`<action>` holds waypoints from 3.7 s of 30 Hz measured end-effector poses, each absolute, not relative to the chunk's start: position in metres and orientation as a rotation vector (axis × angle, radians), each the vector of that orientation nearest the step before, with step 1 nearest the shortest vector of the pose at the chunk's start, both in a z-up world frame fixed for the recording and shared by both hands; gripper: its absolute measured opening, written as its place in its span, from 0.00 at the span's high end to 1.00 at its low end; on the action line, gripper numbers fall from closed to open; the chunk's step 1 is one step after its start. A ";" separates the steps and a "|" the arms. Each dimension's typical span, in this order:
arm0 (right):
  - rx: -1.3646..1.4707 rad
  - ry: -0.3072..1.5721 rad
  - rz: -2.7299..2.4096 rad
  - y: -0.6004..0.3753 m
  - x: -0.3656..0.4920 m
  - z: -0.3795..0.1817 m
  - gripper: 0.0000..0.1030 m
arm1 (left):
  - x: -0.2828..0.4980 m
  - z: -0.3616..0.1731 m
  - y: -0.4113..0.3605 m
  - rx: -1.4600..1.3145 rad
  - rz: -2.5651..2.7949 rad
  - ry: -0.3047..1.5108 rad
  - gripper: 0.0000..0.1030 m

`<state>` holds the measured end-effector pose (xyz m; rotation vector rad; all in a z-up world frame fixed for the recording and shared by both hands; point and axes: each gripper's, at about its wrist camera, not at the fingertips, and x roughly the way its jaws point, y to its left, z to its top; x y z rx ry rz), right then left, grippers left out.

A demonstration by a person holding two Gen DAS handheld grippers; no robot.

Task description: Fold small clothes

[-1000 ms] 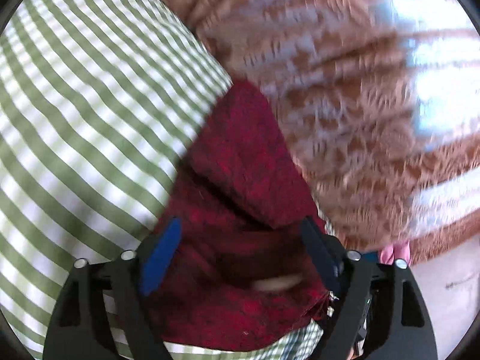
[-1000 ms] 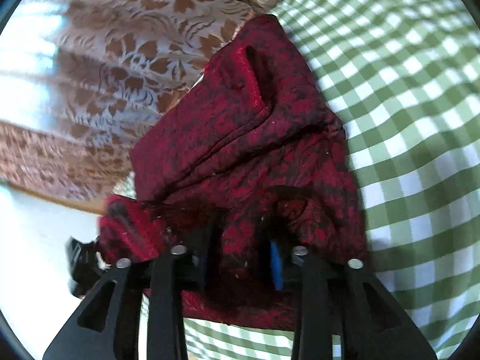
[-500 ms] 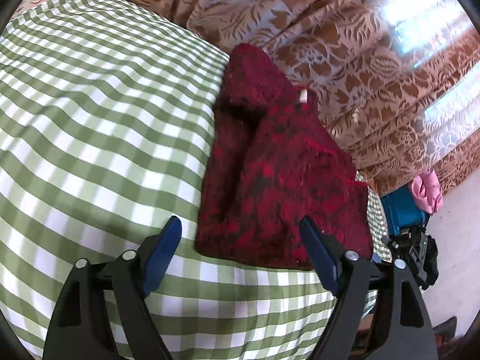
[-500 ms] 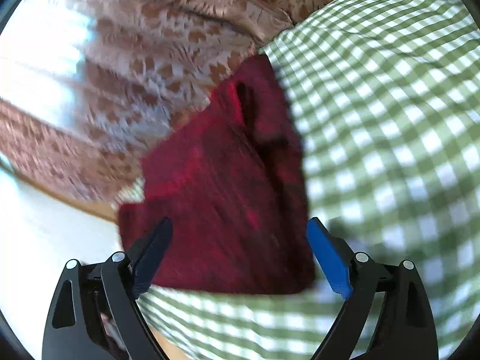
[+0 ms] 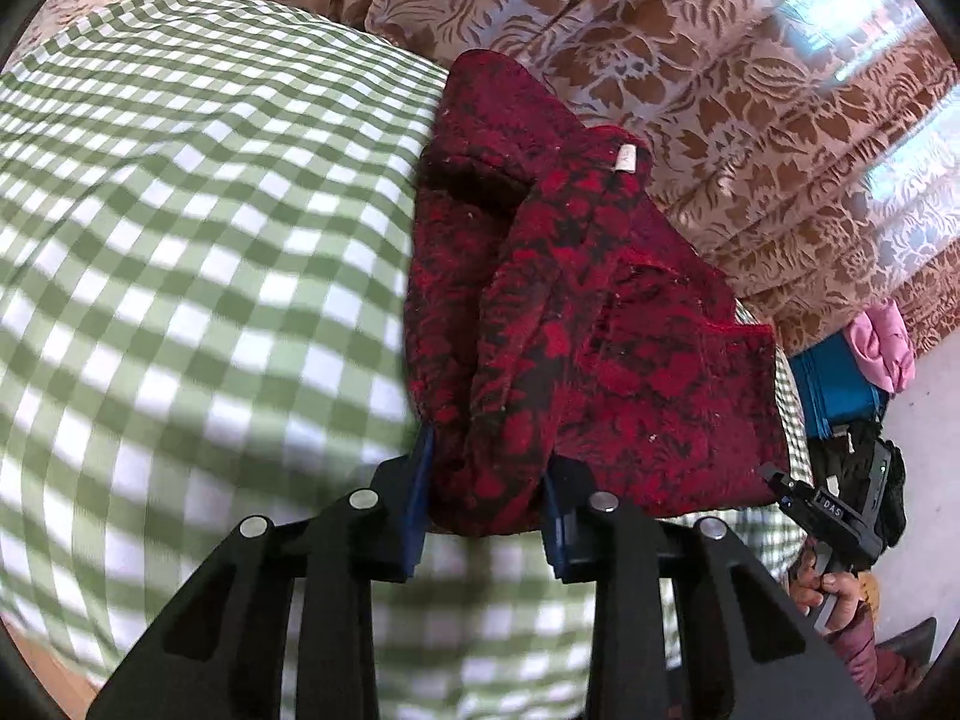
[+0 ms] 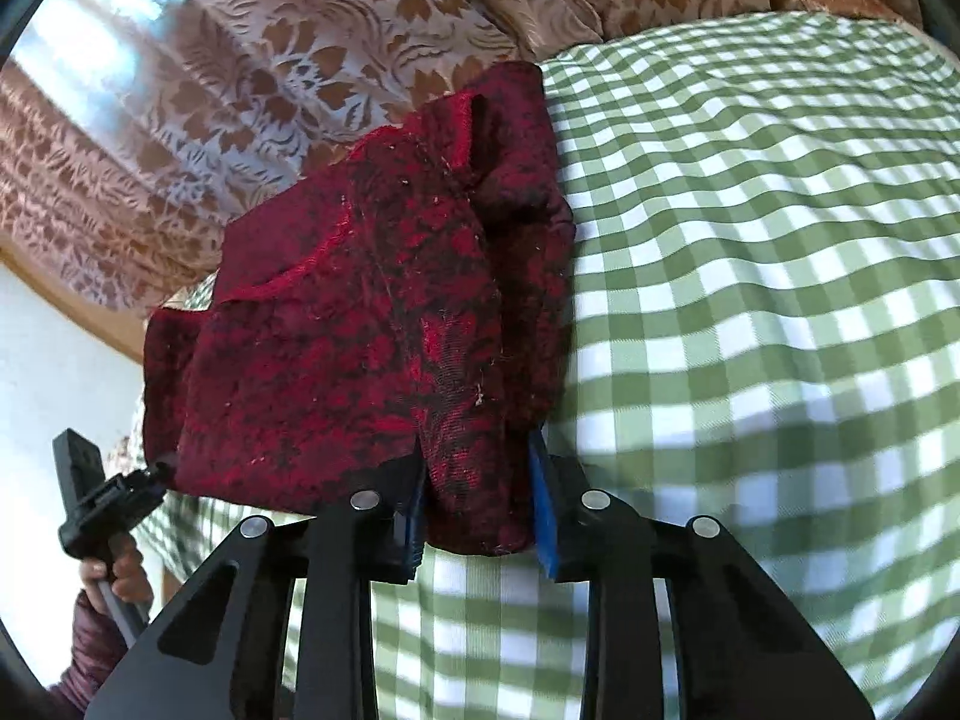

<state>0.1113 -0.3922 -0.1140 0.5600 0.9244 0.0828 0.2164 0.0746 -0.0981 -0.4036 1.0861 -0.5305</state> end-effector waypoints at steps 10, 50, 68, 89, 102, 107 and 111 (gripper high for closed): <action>0.555 0.981 0.112 -0.393 0.044 -0.123 0.74 | 0.139 -0.055 0.048 -0.051 -0.347 0.963 0.52; 0.390 0.808 -0.013 -0.368 0.121 -0.074 0.25 | 0.175 -0.024 0.022 0.115 -0.186 0.835 0.28; 0.364 0.816 -0.003 -0.372 0.139 -0.076 0.29 | 0.209 -0.017 0.004 0.134 -0.307 0.842 0.35; 0.318 0.809 0.052 -0.365 0.110 -0.053 0.80 | 0.184 -0.005 0.041 -0.124 -0.490 0.764 0.88; 0.410 0.655 -0.009 -0.397 0.177 0.006 0.80 | 0.270 0.035 0.024 -0.159 -0.458 0.676 0.88; 0.349 0.644 -0.092 -0.393 0.238 0.006 0.80 | 0.329 0.021 0.004 -0.146 -0.382 0.704 0.88; 0.298 0.665 -0.148 -0.390 0.283 -0.007 0.80 | 0.366 0.003 -0.013 -0.116 -0.331 0.738 0.88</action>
